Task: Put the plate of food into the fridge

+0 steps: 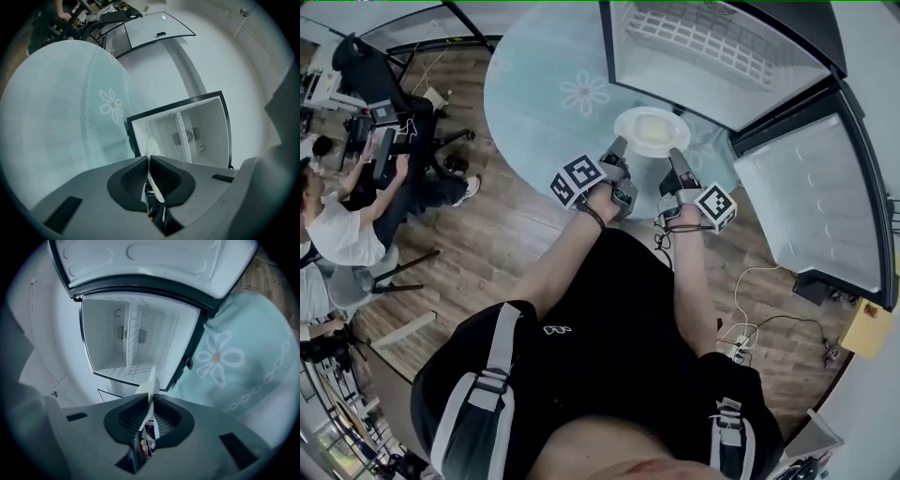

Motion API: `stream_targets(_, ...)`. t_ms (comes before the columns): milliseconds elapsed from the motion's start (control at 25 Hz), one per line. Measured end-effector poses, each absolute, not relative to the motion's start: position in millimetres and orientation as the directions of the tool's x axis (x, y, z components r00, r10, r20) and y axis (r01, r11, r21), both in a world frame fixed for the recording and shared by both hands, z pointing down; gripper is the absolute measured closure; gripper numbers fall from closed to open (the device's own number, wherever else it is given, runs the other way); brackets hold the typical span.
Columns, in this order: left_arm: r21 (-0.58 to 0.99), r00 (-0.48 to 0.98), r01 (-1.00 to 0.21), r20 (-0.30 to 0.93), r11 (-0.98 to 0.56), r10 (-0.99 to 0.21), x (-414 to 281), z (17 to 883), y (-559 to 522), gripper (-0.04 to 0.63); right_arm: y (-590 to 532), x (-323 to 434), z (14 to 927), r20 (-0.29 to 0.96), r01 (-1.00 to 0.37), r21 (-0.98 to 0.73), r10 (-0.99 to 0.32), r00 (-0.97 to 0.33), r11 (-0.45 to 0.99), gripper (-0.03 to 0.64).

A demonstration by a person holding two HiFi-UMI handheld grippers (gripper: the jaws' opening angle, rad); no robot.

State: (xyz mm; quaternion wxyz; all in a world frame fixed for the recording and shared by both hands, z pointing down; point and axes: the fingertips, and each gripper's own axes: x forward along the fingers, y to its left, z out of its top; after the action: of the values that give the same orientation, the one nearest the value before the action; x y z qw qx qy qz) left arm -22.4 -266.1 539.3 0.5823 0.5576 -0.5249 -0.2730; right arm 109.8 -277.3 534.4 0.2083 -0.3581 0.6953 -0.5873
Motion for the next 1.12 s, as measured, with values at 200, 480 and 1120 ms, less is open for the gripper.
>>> stream_targets(200,0.928,0.306,-0.275,0.331,0.25,-0.893,-50,544,-283,0.572,-290,81,545,0.159,-0.243,-0.97,-0.743,-0.65,0.005,0.577)
stream_targets(480,0.925,0.389,-0.316,0.327,0.209,-0.861,-64,557,-318,0.571,-309,67,554,0.201,-0.322,-0.947,-0.763,-0.614,0.009,0.575)
stream_targets(1120,0.952,0.496,-0.29,0.238,0.1,-0.835,-26,545,-401,0.572,-384,100,537,0.192,-0.332,-0.943,-0.832,-0.52,-0.011,0.581)
